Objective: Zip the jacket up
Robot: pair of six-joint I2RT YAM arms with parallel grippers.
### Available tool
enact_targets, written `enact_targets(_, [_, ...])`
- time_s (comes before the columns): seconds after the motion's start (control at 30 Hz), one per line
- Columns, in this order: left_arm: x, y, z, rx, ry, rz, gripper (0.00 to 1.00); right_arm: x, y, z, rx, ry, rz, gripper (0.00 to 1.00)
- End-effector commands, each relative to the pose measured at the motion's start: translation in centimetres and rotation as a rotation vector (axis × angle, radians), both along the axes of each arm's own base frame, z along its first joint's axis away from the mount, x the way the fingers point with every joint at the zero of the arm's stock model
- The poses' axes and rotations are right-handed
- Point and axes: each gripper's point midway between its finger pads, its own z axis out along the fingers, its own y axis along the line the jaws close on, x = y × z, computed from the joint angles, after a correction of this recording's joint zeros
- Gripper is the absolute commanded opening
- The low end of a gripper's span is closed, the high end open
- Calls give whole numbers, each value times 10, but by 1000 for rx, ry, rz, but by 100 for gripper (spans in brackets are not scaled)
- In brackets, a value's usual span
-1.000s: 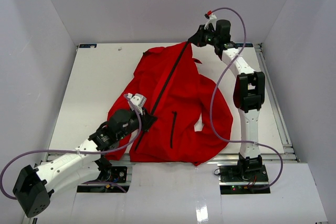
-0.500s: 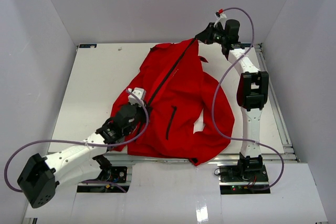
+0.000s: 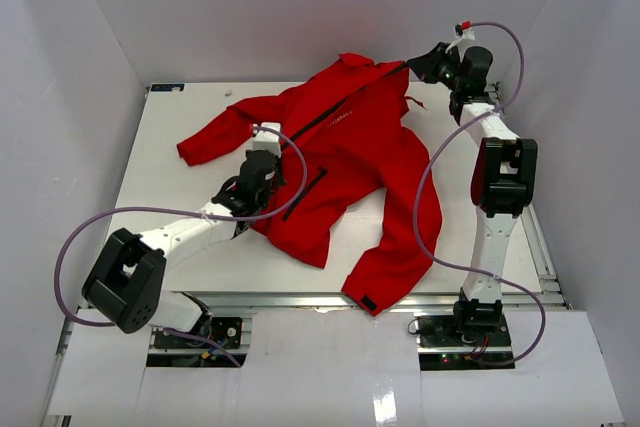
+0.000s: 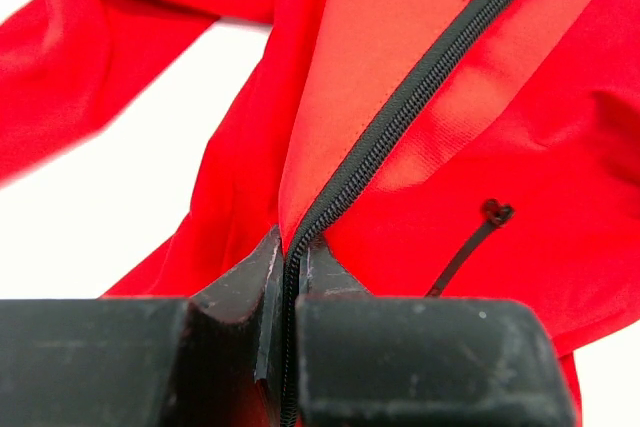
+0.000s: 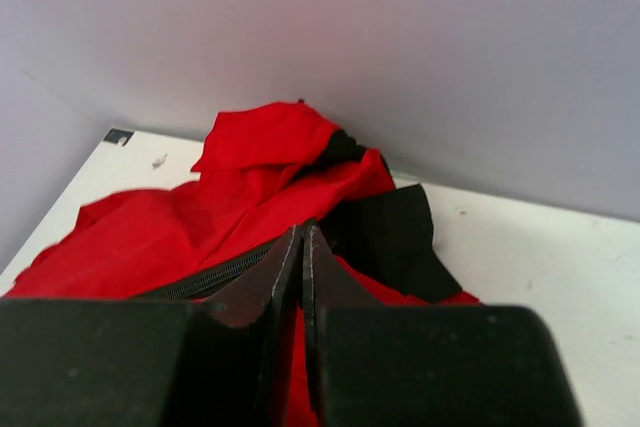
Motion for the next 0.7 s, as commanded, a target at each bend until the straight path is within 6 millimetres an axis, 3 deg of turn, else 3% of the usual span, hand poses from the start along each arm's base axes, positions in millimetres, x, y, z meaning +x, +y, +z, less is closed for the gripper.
enact_targets(0.0, [-7, 3, 24, -73, -64, -27, 13, -16, 12, 42, 16, -109, 54, 8])
enact_targets(0.07, [-13, 0, 25, -96, -50, -54, 28, -20, 17, 41, 2, -96, 82, 22])
enact_targets(0.17, [-24, -5, 25, -148, -30, -84, 57, -27, 12, 36, -31, -46, 37, 65])
enact_targets(0.2, [-29, -8, 25, -164, -16, -106, 66, -35, 12, 46, -46, -49, 20, 86])
enact_targets(0.23, [-33, -9, 29, -180, -13, -122, 77, -45, 11, 52, -63, -45, 0, 91])
enact_targets(0.3, [-39, -15, 44, -214, -27, -162, 97, -57, 9, 44, -83, -10, -28, 90])
enact_targets(0.43, [-54, -31, 69, -262, -32, -265, 98, -104, 15, 57, -125, 64, -54, 90])
enact_targets(0.47, [-64, -41, 80, -288, -40, -335, 98, -124, 25, 54, -181, 82, -61, 90])
enact_targets(0.53, [-80, -55, 92, -307, -54, -433, 98, -168, 64, 32, -280, 147, -46, 90])
enact_targets(0.6, [-98, -69, 94, -298, -62, -492, 98, -208, 77, 9, -345, 208, -102, 90])
enact_targets(0.63, [-104, -73, 91, -282, -50, -499, 98, -250, 98, -3, -356, 205, -64, 90])
enact_targets(0.67, [-109, -77, 90, -275, -47, -509, 98, -259, 101, 0, -355, 172, -99, 90])
